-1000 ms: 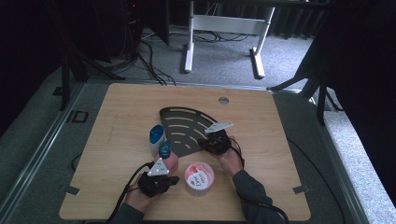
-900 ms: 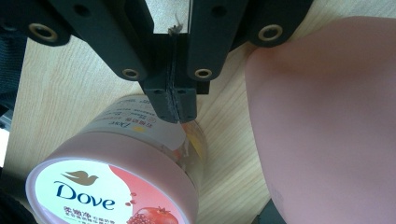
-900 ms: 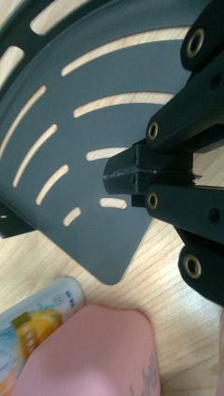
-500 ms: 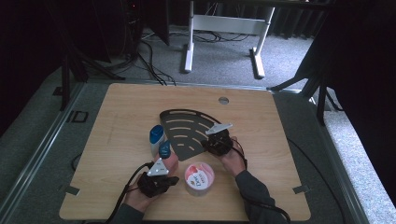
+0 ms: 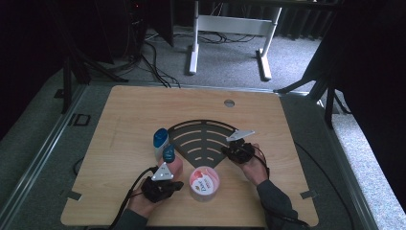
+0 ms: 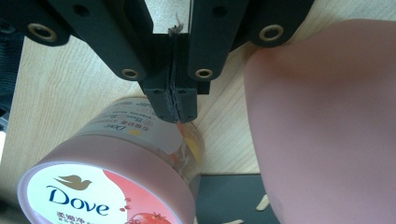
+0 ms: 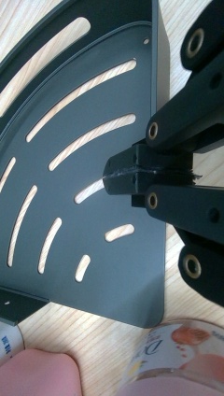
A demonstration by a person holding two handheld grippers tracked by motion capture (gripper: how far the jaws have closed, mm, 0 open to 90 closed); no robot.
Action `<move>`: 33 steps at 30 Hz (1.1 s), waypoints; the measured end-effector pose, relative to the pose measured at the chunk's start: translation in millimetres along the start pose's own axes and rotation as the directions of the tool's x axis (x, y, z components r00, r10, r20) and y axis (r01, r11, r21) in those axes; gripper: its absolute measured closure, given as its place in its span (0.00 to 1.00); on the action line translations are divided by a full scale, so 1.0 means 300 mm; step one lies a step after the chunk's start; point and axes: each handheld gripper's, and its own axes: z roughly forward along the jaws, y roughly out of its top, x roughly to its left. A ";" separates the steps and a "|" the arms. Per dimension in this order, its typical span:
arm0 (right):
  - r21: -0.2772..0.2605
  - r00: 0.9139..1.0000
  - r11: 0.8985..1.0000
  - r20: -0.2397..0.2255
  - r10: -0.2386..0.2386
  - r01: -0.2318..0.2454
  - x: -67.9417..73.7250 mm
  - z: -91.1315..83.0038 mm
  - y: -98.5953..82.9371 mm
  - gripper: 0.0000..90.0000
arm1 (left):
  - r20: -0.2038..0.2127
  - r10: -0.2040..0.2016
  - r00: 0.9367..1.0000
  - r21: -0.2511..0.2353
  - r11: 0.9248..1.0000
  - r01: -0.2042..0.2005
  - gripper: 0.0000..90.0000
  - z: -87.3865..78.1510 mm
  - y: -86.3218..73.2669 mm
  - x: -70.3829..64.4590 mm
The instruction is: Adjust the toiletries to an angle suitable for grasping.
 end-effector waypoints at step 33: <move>-0.029 1.000 1.000 -0.002 0.002 -0.002 -0.007 -0.015 -0.026 1.00 | -0.180 -0.026 0.983 0.021 0.999 0.030 0.99 0.005 0.012 0.107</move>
